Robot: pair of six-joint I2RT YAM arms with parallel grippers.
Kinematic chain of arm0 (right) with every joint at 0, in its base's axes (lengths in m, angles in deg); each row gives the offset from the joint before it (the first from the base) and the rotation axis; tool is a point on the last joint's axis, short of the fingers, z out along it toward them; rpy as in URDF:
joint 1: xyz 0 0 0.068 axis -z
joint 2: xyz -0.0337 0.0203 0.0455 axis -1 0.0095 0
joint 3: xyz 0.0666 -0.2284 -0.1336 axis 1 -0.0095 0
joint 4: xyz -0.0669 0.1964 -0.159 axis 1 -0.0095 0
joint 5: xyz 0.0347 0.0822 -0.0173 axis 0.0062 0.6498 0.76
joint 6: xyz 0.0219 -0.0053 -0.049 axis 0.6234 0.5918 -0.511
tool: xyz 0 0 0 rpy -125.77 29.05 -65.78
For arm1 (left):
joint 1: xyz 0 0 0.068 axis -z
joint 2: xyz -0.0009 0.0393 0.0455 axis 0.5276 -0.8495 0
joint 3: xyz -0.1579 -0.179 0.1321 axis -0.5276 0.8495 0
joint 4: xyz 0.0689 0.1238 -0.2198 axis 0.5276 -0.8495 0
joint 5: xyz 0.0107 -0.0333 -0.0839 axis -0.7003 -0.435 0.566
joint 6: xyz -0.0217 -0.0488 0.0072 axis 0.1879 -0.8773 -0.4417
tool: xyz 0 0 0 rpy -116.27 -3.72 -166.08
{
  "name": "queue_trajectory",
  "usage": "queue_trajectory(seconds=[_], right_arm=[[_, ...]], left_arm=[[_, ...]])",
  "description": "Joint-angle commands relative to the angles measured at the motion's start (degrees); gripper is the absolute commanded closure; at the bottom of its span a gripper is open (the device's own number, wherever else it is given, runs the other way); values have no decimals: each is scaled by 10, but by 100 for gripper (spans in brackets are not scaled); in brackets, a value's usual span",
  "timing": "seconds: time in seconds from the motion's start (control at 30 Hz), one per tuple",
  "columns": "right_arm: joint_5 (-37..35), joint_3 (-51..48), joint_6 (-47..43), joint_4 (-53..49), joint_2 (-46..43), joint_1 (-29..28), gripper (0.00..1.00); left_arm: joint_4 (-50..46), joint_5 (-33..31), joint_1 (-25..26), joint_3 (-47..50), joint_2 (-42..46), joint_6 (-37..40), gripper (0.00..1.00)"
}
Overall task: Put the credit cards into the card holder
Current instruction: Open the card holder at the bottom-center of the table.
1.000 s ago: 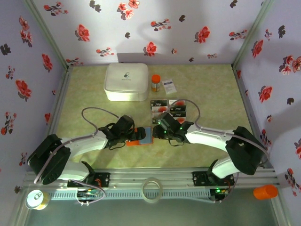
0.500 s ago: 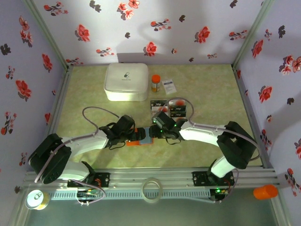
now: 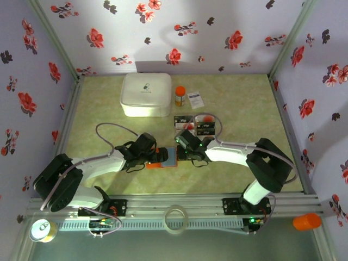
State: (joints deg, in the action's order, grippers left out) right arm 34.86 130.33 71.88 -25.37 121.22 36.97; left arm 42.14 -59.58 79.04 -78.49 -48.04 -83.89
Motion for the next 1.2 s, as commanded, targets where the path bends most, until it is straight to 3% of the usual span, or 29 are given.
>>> queue_trajectory(seconds=[0.0, 0.4, 0.8, 1.17], right_arm=[[-3, -38, 18, 16, -36, 6, 100], [45, -129, 59, 87, -101, 13, 100], [43, -103, 33, 72, -104, 13, 100], [58, -105, 22, 99, -93, 13, 100]], left_arm=[[-18, -13, 6, -15, -7, 15, 0], [-25, -24, 28, -17, -5, 9, 0], [-111, -48, 30, -92, 112, -4, 0], [8, 9, 41, -129, 50, -59, 0]])
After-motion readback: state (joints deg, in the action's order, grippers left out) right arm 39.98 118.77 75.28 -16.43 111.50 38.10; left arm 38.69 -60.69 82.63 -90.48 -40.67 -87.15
